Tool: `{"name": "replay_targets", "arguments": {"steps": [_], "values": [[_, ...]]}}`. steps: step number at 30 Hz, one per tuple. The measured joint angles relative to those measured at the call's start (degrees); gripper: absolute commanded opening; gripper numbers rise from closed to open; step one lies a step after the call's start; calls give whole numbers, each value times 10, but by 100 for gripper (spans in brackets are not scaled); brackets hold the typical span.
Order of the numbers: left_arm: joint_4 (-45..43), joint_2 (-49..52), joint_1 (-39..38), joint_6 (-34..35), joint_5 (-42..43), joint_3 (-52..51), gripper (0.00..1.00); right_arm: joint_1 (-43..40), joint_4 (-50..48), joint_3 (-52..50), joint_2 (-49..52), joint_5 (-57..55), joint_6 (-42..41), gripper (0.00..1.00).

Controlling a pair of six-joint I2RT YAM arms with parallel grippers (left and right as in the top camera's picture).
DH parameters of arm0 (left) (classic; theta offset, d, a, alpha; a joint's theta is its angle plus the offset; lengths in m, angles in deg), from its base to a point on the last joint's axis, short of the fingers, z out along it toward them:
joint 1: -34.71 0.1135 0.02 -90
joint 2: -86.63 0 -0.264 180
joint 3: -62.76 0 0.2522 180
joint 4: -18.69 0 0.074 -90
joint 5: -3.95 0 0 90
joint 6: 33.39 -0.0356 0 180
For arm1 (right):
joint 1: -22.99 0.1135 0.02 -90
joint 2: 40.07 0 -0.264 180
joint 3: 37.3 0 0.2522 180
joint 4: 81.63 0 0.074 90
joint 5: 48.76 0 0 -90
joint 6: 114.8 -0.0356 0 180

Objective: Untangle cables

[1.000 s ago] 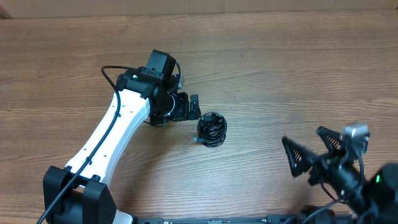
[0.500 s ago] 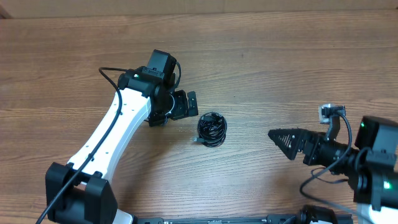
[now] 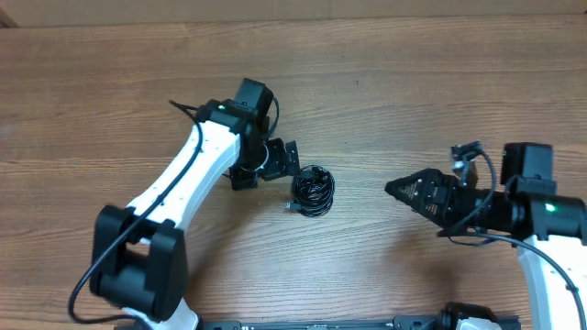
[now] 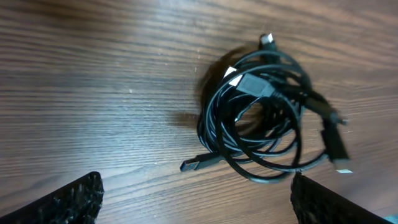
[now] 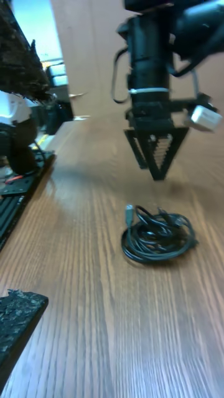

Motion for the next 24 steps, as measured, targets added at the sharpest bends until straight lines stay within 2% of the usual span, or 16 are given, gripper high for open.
{"name": "replay_targets", "arguments": {"steps": [7, 11, 14, 18, 24], "values": [[-5, 56, -12, -18, 4, 0, 100, 44, -14, 0, 18, -2, -2, 98], [-29, 70, -12, -20, 5, 0, 91, 57, -30, 0, 20, -2, -4, 98], [-52, 75, -12, -25, 6, 0, 95, 60, -36, 0, 20, -2, -9, 98], [-55, 93, -15, -29, 14, 0, 95, 60, -37, 0, 20, -2, -14, 98], [-54, 125, -26, -33, 49, 0, 88, 60, -41, 0, 20, -2, -17, 98]]}}
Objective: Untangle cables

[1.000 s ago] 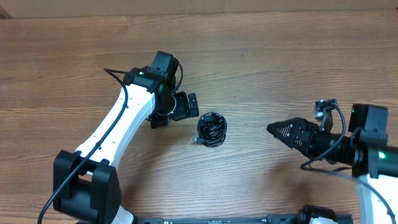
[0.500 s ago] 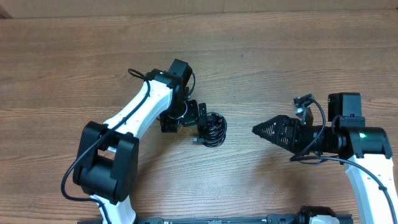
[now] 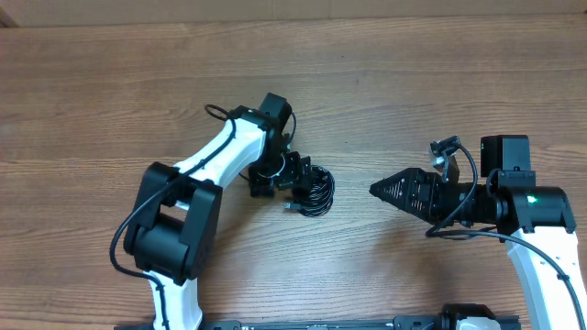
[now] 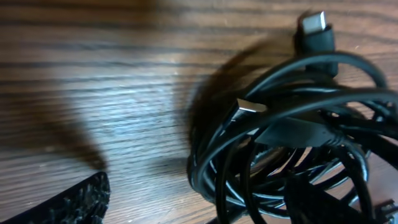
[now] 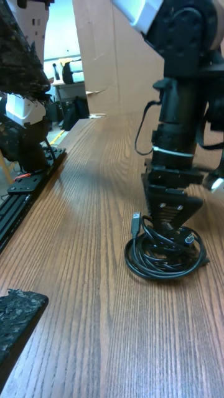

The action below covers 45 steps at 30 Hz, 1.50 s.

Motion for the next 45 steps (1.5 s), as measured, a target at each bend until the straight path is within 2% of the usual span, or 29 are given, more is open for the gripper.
{"name": "replay_targets", "arguments": {"steps": [4, 11, 13, 16, 20, 21, 22, 23, 31, 36, 45], "values": [[0, 4, -3, 0, 7, 0, 85, 0, 0, 0, 0, 0, 0, 98], [-1, 4, -3, 3, 7, 0, 62, 0, 0, 0, 0, 0, 0, 98], [-2, 4, -3, 3, 6, 0, 54, 0, -1, 0, 0, -3, 0, 98], [-4, 4, -3, 4, 5, 0, 36, 0, 0, 0, 0, -11, 0, 98], [-6, 4, -3, 2, 5, 0, 25, 0, 0, 0, 0, -24, 0, 98], [-6, 4, -3, 2, 5, 0, 18, 0, 0, 0, 0, -25, 0, 98], [-6, 4, -3, 3, 5, 0, 6, 0, 0, 0, 0, -26, 0, 98], [-6, 4, -3, 3, 5, 0, 4, 0, 0, 0, 0, -27, 0, 98], [15, 4, -3, 0, 10, 6, 4, 0, 2, 0, 0, -33, 0, 98], [96, 6, -3, -15, 12, 54, 4, 0, 2, 0, 0, -34, 0, 98], [223, 6, -7, -48, 9, 202, 4, 0, 2, 0, 0, -34, 0, 98]]}}
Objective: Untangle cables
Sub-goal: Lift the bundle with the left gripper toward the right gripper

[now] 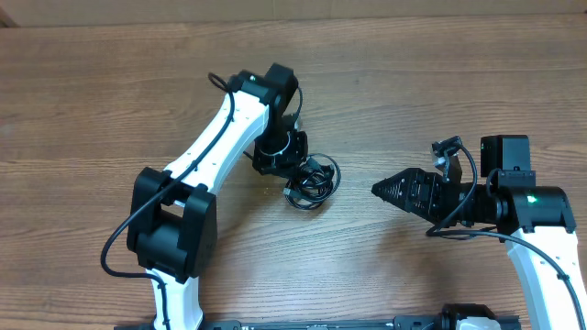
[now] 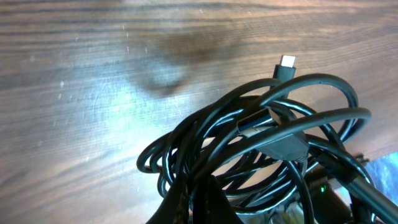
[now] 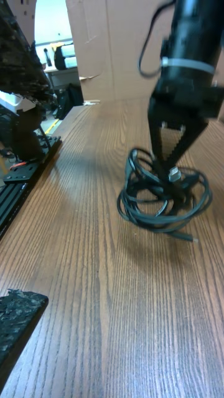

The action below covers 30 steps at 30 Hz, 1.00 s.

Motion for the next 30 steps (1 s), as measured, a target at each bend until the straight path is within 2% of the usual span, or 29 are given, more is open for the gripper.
{"name": "replay_targets", "arguments": {"steps": [6, 9, 12, 14, 19, 21, 27, 30], "values": [[73, 0, -4, 1, -44, 60, 4, 0, 0, 0, 0, -2, 0, 98], [86, 0, -1, -18, 1, 66, 4, 0, -1, 0, 0, -6, 0, 98], [85, 0, 1, -68, 77, 67, 4, 0, -1, 0, 0, -10, 0, 98], [85, 0, 1, -76, 86, 67, 4, 0, -1, 0, 0, -11, 0, 98], [114, 0, 2, 0, -9, 68, 4, 0, -1, 0, 0, -13, 0, 99], [113, 0, 5, 9, -6, 68, 4, 0, -1, 0, 0, -13, -1, 99], [81, 0, 19, -54, 172, 68, 4, 0, -7, 0, 0, -13, -11, 99], [69, 0, 21, -56, 226, 68, 4, 0, -7, 0, 0, -13, -18, 99]]}}
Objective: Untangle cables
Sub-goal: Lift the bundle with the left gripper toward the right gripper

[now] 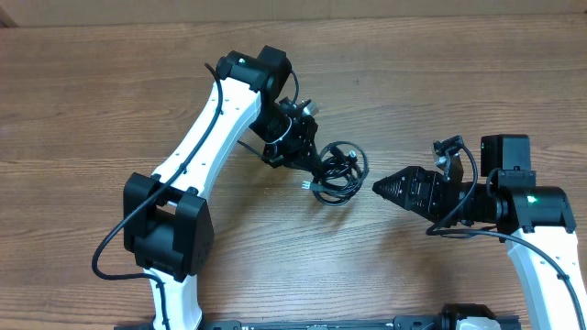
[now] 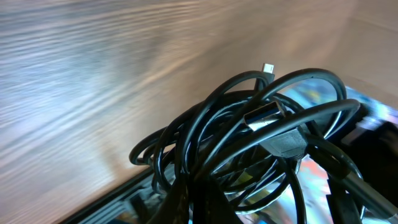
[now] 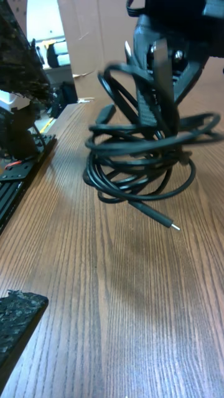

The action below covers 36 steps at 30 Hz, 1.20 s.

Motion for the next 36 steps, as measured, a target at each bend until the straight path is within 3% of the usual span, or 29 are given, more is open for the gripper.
{"name": "replay_targets", "arguments": {"steps": [19, 22, 23, 28, 32, 36], "values": [[-21, 0, 3, 10, 231, 0, 4, 0, -46, 0, 0, 29, -20, 98], [-21, 0, 3, 10, 247, 0, 4, 0, -57, 0, 5, 31, -29, 88], [-23, 0, 3, 10, 254, 0, 4, 0, -61, 0, 7, 29, -34, 79], [-25, 0, 3, 10, 283, 0, 4, 0, -66, 0, 23, 5, -49, 56], [-25, 0, 3, 9, 297, 0, 4, 0, -69, 0, 43, -13, -57, 48], [-25, 0, 3, 8, 303, 0, 4, 0, -69, 0, 61, -19, -58, 51]]}}
